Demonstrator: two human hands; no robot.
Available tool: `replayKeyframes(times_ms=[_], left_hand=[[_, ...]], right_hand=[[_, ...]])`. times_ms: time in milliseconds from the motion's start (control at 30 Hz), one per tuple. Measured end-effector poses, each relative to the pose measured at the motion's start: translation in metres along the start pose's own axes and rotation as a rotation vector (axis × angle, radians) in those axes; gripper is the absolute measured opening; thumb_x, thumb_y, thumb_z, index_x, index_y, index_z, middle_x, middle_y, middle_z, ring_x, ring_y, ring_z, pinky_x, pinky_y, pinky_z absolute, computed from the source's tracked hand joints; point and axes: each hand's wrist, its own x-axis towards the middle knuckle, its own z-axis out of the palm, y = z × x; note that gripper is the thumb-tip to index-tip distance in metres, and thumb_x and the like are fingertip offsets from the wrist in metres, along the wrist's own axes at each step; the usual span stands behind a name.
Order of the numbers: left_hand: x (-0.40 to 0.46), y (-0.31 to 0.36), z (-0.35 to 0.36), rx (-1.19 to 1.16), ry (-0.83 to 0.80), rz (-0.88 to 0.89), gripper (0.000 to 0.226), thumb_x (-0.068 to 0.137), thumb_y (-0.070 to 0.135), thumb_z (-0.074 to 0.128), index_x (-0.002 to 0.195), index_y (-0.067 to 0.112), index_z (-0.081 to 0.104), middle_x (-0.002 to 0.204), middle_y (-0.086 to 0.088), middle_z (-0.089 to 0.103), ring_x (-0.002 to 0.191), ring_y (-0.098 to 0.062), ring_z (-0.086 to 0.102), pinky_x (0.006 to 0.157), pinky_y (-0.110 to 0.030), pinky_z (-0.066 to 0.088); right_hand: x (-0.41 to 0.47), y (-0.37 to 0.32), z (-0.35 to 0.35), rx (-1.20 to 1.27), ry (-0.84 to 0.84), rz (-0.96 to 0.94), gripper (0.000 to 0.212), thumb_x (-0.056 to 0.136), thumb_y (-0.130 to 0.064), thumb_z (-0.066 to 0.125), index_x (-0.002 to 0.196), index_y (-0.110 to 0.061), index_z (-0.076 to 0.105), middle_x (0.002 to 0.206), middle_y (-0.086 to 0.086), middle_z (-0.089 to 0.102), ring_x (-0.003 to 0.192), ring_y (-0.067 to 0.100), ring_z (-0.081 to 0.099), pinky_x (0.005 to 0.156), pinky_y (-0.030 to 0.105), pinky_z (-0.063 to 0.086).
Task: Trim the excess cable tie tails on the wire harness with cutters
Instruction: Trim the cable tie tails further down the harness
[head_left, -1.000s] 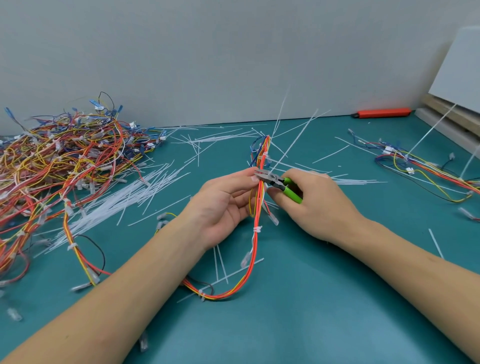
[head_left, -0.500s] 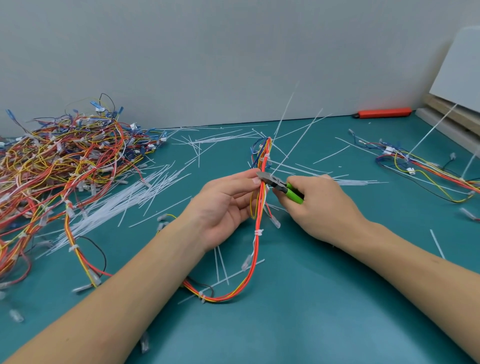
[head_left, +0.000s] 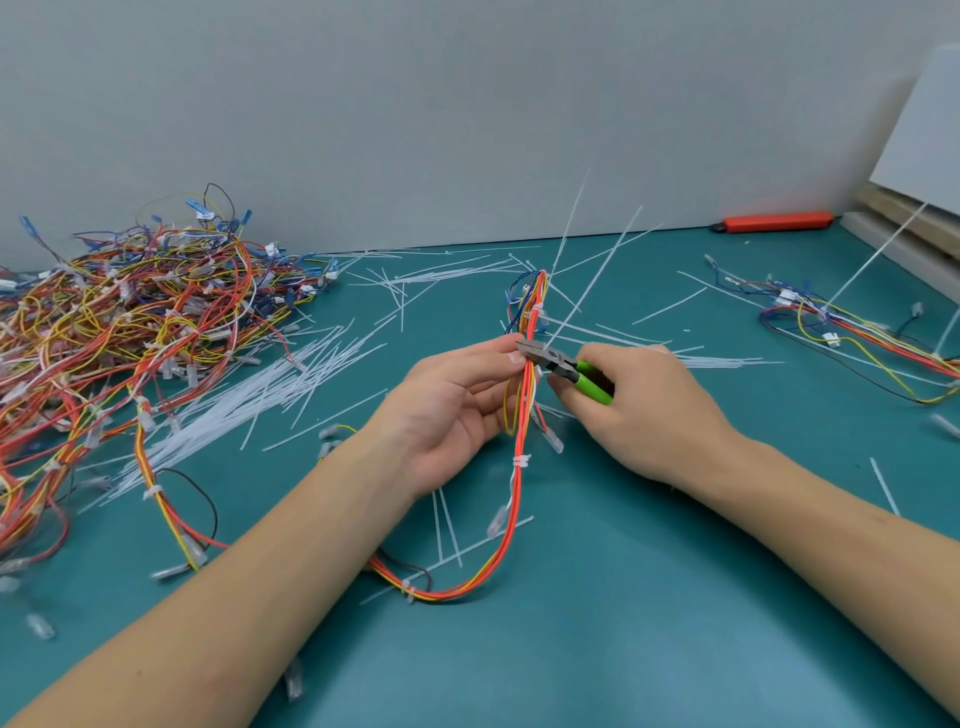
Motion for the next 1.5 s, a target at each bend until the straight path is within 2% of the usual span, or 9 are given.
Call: replayKeyframes(times_ms=[267, 367, 500, 667, 800, 967, 1200, 1367, 1500], left_hand=[[-0.0026, 0.0000, 0.0023, 0.005, -0.006, -0.001, 0.037, 0.087, 0.002, 0.066, 0.123, 0.002, 0.069, 0.091, -0.007, 0.074, 0.071, -0.013, 0.070, 0.085, -0.033, 0.052], [-0.0033, 0.0017, 0.0024, -0.007, -0.003, 0.006, 0.044, 0.074, 0.006, 0.071, 0.117, 0.004, 0.071, 0.092, -0.008, 0.076, 0.073, -0.013, 0.071, 0.083, -0.030, 0.054], [-0.0031, 0.0014, 0.0013, -0.007, -0.007, 0.005, 0.042, 0.069, 0.008, 0.073, 0.111, 0.006, 0.073, 0.091, -0.008, 0.076, 0.072, -0.013, 0.072, 0.075, -0.027, 0.058], [-0.0018, 0.0007, 0.0015, 0.011, -0.012, 0.007, 0.041, 0.070, 0.009, 0.073, 0.111, 0.006, 0.074, 0.091, -0.007, 0.076, 0.072, -0.013, 0.071, 0.079, -0.028, 0.056], [-0.0026, 0.0008, 0.0016, 0.033, -0.023, 0.006, 0.043, 0.071, 0.010, 0.072, 0.115, 0.005, 0.073, 0.088, -0.007, 0.075, 0.071, -0.013, 0.069, 0.085, -0.032, 0.051], [-0.0034, 0.0006, 0.0027, 0.034, -0.003, 0.001, 0.032, 0.087, 0.003, 0.065, 0.118, 0.004, 0.071, 0.086, -0.007, 0.075, 0.069, -0.013, 0.068, 0.086, -0.033, 0.050], [-0.0033, 0.0017, 0.0026, -0.009, 0.001, 0.012, 0.028, 0.086, 0.002, 0.066, 0.112, 0.005, 0.072, 0.093, -0.009, 0.077, 0.073, -0.014, 0.072, 0.074, -0.026, 0.058], [-0.0015, 0.0012, 0.0006, 0.006, -0.004, 0.016, 0.026, 0.089, 0.001, 0.064, 0.113, 0.005, 0.072, 0.093, -0.008, 0.077, 0.072, -0.013, 0.071, 0.075, -0.025, 0.057], [0.0007, 0.0003, -0.0009, 0.017, -0.007, 0.020, 0.031, 0.088, 0.002, 0.065, 0.117, 0.004, 0.071, 0.094, -0.008, 0.076, 0.073, -0.014, 0.071, 0.080, -0.028, 0.055]], right_hand=[[-0.0030, -0.0012, 0.0004, -0.023, 0.019, 0.040, 0.043, 0.098, -0.045, 0.060, 0.066, -0.020, 0.045, 0.053, -0.004, 0.046, 0.058, 0.014, 0.044, 0.052, 0.034, 0.033], [-0.0025, -0.0032, -0.0001, 0.004, 0.022, -0.027, 0.016, 0.097, -0.043, 0.060, 0.091, -0.028, 0.064, 0.075, -0.013, 0.061, 0.079, 0.016, 0.050, 0.069, 0.035, 0.041], [-0.0002, -0.0011, -0.0005, 0.020, -0.002, -0.032, 0.017, 0.098, -0.041, 0.059, 0.111, -0.033, 0.066, 0.090, -0.020, 0.062, 0.093, 0.014, 0.047, 0.077, 0.032, 0.038], [-0.0005, 0.0006, 0.0012, 0.006, -0.003, -0.040, 0.016, 0.098, -0.045, 0.059, 0.094, -0.031, 0.063, 0.076, -0.016, 0.058, 0.082, 0.015, 0.048, 0.070, 0.035, 0.040], [-0.0001, 0.0014, 0.0018, -0.009, 0.025, 0.008, 0.053, 0.097, -0.060, 0.055, 0.062, -0.021, 0.042, 0.054, -0.004, 0.049, 0.054, 0.014, 0.043, 0.049, 0.033, 0.029], [-0.0018, -0.0005, 0.0021, -0.013, 0.013, 0.038, 0.055, 0.097, -0.059, 0.057, 0.061, -0.020, 0.041, 0.049, -0.003, 0.043, 0.054, 0.013, 0.042, 0.049, 0.033, 0.026], [0.0001, -0.0041, -0.0011, 0.047, 0.010, -0.012, 0.019, 0.098, -0.049, 0.060, 0.111, -0.036, 0.066, 0.097, -0.020, 0.067, 0.096, 0.015, 0.052, 0.094, 0.049, 0.046], [0.0022, -0.0018, 0.0003, 0.058, -0.007, -0.033, 0.018, 0.098, -0.049, 0.060, 0.106, -0.035, 0.066, 0.090, -0.018, 0.065, 0.090, 0.015, 0.054, 0.089, 0.046, 0.048], [0.0017, 0.0014, 0.0021, 0.040, 0.007, -0.037, 0.035, 0.094, -0.058, 0.053, 0.081, -0.026, 0.059, 0.066, -0.008, 0.057, 0.069, 0.016, 0.052, 0.066, 0.040, 0.047]])
